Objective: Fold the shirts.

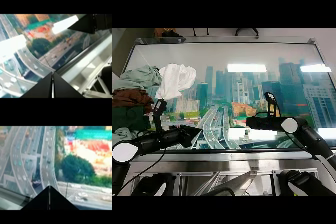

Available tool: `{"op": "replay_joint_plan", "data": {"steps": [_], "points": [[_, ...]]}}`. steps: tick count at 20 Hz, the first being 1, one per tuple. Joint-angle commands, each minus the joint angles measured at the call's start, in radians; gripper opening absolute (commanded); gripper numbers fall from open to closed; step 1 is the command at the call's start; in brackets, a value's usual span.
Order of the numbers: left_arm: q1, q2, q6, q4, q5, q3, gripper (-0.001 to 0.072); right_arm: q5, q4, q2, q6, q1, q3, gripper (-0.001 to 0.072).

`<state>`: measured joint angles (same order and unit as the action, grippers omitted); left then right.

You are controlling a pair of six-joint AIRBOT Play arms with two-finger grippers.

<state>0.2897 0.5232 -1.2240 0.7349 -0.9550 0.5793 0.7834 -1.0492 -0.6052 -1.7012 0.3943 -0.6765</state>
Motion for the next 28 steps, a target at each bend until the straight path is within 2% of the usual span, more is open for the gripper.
{"op": "replay_joint_plan", "data": {"steps": [1, 3, 7, 9, 11, 12, 13, 14, 15, 18, 22, 28], "points": [[0.001, 0.0, 0.0, -0.004, 0.055, 0.0, 0.002, -0.001, 0.024, -0.009, 0.0, 0.002, 0.0, 0.0017], [0.001, 0.0, 0.0, -0.004, 0.061, 0.0, 0.002, -0.002, 0.024, -0.018, 0.0, 0.002, 0.0, 0.0017], [-0.019, 0.05, 0.014, 0.042, 0.26, 0.008, 0.002, -0.001, 0.025, -0.051, -0.001, 0.002, 0.0, 0.0017], [-0.122, 0.159, 0.013, 0.151, 0.267, 0.09, 0.002, -0.001, 0.024, -0.068, -0.001, 0.002, 0.0, 0.0018], [-0.28, 0.311, 0.014, 0.154, 0.219, 0.216, 0.0023, -0.002, 0.024, -0.082, -0.001, 0.002, 0.0, 0.0022], [-0.352, 0.384, 0.036, 0.155, 0.201, 0.277, 0.0169, -0.002, 0.023, -0.084, -0.001, 0.002, 0.0, 0.0079], [-0.422, 0.463, 0.067, 0.155, 0.188, 0.343, 0.0646, -0.002, 0.024, -0.083, -0.001, 0.002, 0.0, 0.0289], [-0.484, 0.545, 0.066, 0.154, 0.186, 0.407, 0.0697, -0.003, 0.023, -0.083, -0.001, 0.002, 0.0, 0.0442], [-0.528, 0.621, 0.084, 0.156, 0.184, 0.463, 0.0698, -0.015, 0.02, -0.083, -0.001, 0.001, 0.0, 0.0494], [-0.606, 0.851, 0.151, 0.156, 0.198, 0.603, 0.0698, -0.06, 0.016, -0.083, 0.0, 0.001, 0.0, 0.0502], [-0.619, 1.134, 0.153, 0.158, 0.181, 0.766, 0.0698, -0.116, -0.006, -0.083, 0.0, 0.0, 0.0, 0.0502], [-0.613, 1.413, 0.15, 0.152, 0.129, 1.002, 0.0697, -0.124, -0.006, -0.083, -0.001, 0.0, 0.0, 0.0502]]}}
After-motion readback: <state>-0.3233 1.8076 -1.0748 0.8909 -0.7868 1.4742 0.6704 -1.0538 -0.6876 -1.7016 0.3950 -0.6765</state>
